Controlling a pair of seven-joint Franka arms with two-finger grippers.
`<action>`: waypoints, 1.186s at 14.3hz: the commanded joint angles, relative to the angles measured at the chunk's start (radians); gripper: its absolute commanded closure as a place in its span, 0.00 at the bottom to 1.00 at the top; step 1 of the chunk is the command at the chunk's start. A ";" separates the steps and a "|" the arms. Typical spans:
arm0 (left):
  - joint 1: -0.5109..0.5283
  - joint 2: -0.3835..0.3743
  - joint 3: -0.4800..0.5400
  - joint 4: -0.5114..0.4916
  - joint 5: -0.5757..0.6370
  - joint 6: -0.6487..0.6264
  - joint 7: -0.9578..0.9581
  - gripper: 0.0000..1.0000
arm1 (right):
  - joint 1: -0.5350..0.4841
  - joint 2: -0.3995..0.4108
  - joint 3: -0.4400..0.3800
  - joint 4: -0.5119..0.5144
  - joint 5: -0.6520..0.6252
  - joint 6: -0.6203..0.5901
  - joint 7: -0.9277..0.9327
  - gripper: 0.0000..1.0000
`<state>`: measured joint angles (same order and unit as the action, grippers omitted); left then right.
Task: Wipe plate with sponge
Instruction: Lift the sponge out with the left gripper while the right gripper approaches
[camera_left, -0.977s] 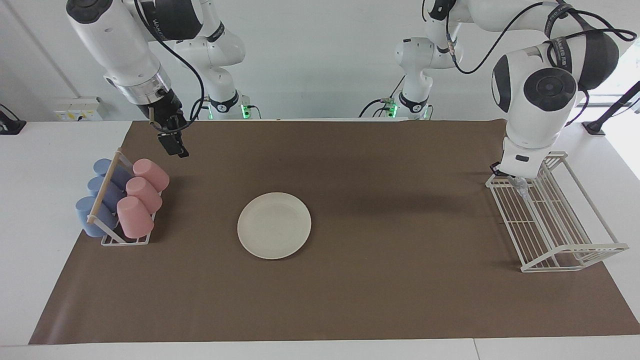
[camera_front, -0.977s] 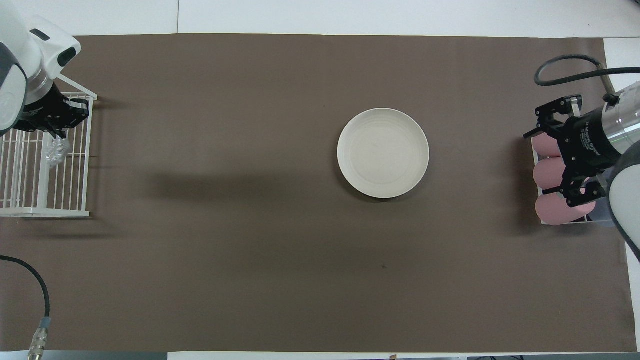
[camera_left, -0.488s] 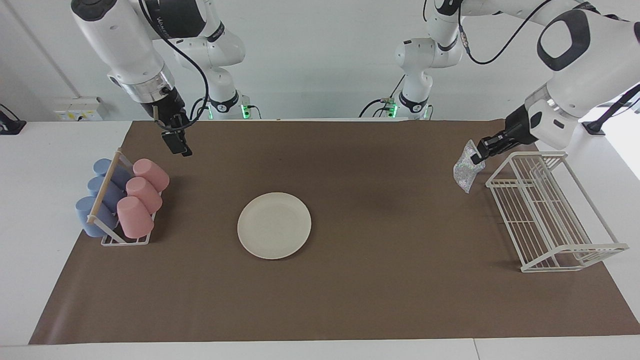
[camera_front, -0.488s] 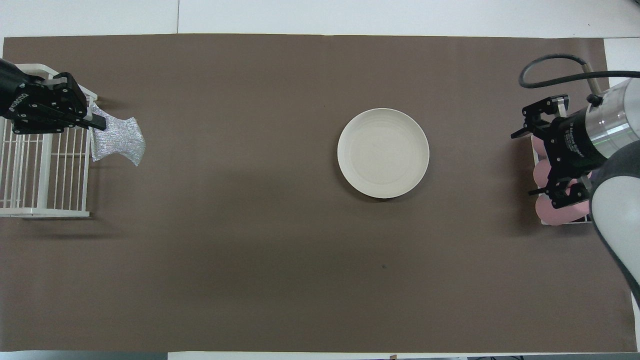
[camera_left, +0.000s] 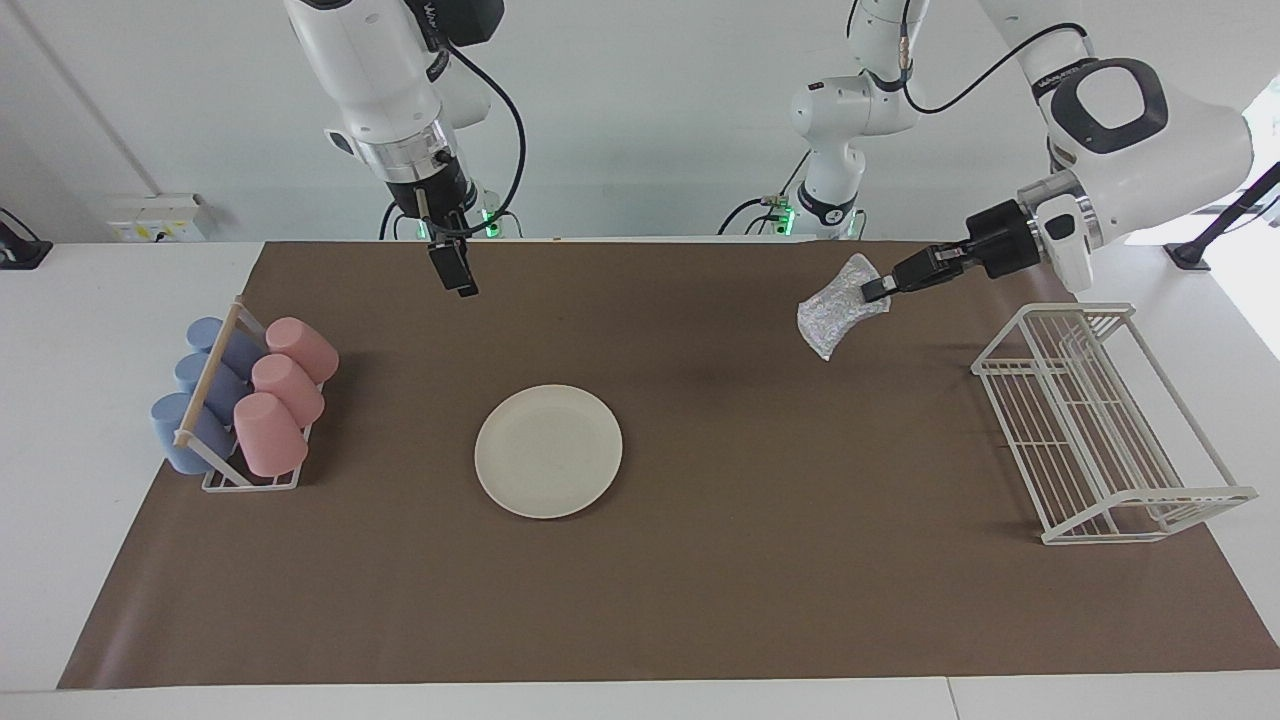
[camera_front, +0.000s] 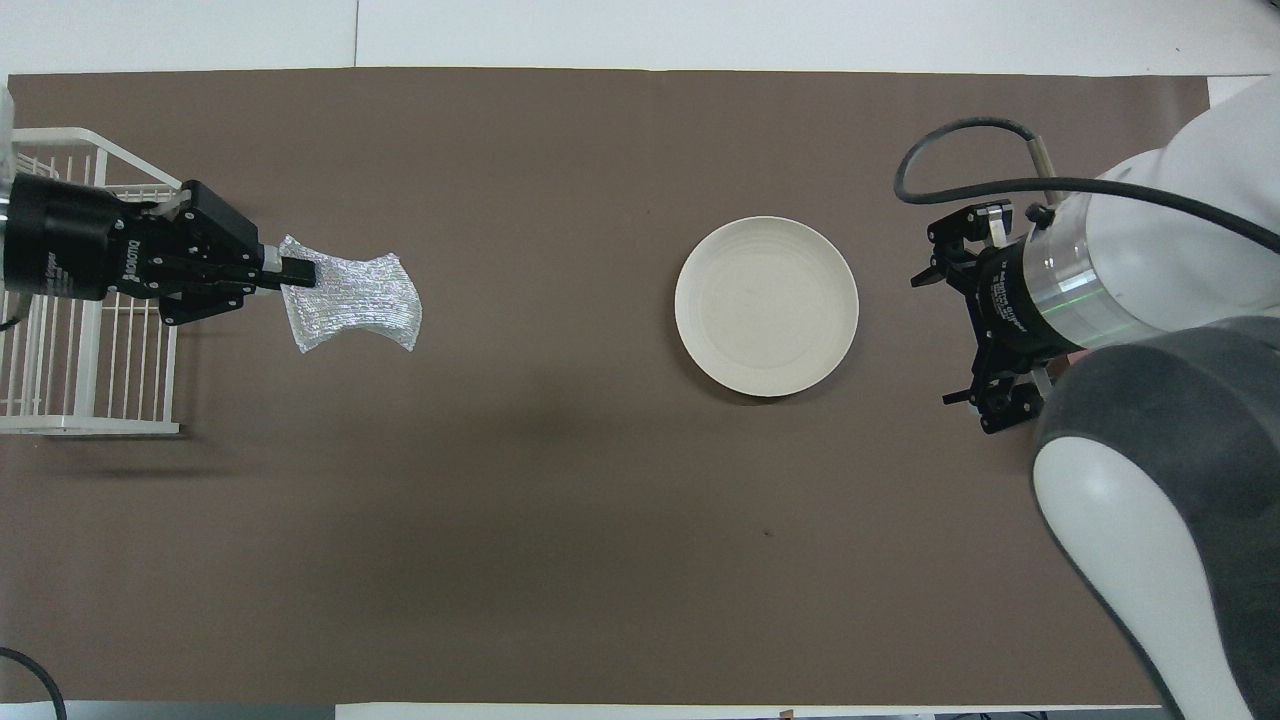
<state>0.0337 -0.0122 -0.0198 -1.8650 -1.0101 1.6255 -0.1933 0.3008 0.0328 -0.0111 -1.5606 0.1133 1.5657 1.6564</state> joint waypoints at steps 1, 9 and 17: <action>-0.009 -0.094 0.003 -0.215 -0.145 0.045 0.141 1.00 | 0.056 0.058 -0.004 0.046 0.017 -0.003 0.031 0.00; -0.121 -0.115 -0.003 -0.473 -0.504 0.034 0.507 1.00 | 0.220 0.235 -0.004 0.246 0.023 -0.003 0.256 0.00; -0.201 -0.095 -0.003 -0.471 -0.593 0.021 0.571 1.00 | 0.339 0.239 -0.001 0.185 0.085 0.118 0.404 0.00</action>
<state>-0.1416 -0.0816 -0.0362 -2.3108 -1.5669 1.6374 0.3627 0.6344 0.2870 -0.0093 -1.3509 0.1713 1.6610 2.0541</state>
